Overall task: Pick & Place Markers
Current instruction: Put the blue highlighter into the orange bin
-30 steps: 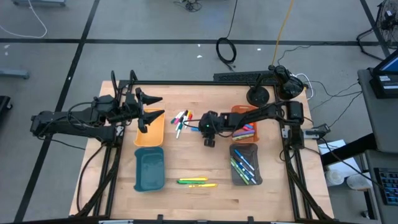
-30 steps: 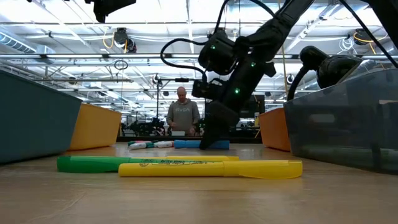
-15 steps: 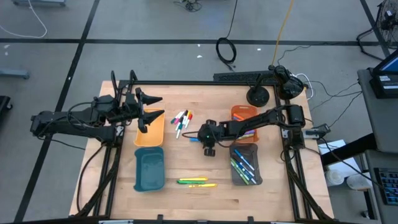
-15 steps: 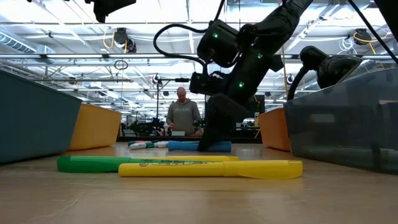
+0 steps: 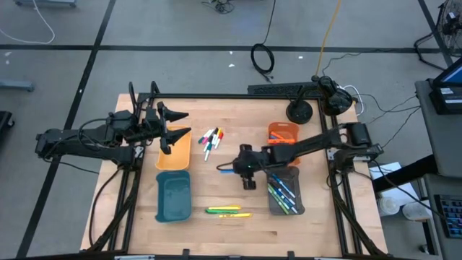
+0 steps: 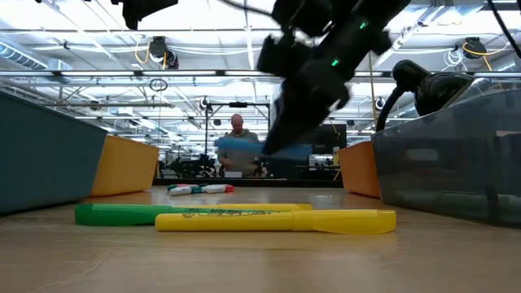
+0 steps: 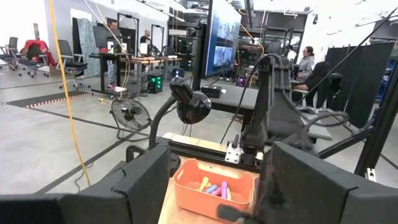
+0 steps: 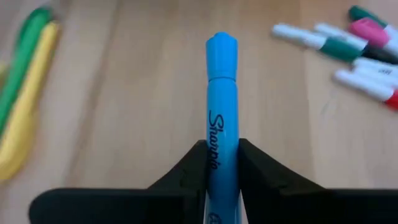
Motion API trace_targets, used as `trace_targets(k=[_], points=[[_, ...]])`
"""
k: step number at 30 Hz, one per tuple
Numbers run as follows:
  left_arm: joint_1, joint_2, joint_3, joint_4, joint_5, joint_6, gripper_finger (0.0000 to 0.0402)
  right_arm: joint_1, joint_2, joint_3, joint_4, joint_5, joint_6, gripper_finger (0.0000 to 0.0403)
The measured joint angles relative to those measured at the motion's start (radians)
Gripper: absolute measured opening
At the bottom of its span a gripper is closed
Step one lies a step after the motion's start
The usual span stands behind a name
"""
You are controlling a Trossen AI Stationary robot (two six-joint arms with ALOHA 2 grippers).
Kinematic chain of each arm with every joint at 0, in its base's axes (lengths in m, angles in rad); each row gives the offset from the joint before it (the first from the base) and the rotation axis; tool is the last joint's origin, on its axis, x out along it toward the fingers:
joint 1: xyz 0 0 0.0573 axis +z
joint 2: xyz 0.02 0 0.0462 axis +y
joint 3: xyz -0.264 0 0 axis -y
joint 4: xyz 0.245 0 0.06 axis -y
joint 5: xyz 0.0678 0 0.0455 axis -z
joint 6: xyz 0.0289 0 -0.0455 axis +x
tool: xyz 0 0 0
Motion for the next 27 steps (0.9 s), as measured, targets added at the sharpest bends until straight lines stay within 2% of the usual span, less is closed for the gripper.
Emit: trace_targets(k=[7,13,22,27], points=[[0.0,0.0,0.0,0.0,0.0,0.0,0.0282,0.07,-0.157,-0.041,-0.008,0.006,-0.007,0.0058],[0.0,0.0,0.0,0.0,0.0,0.0,0.0282,0.091,-0.338,-0.17,-0.003,0.035,0.035,0.0058],[0.0,0.0,0.0,0.0,0.0,0.0,0.0282,0.1,-0.65,-0.357,-0.028,0.359,0.25,0.0058],[0.0,0.0,0.0,0.0,0.0,0.0,0.0282,0.079,-0.757,-0.411,-0.178,0.52,0.429,0.0059]])
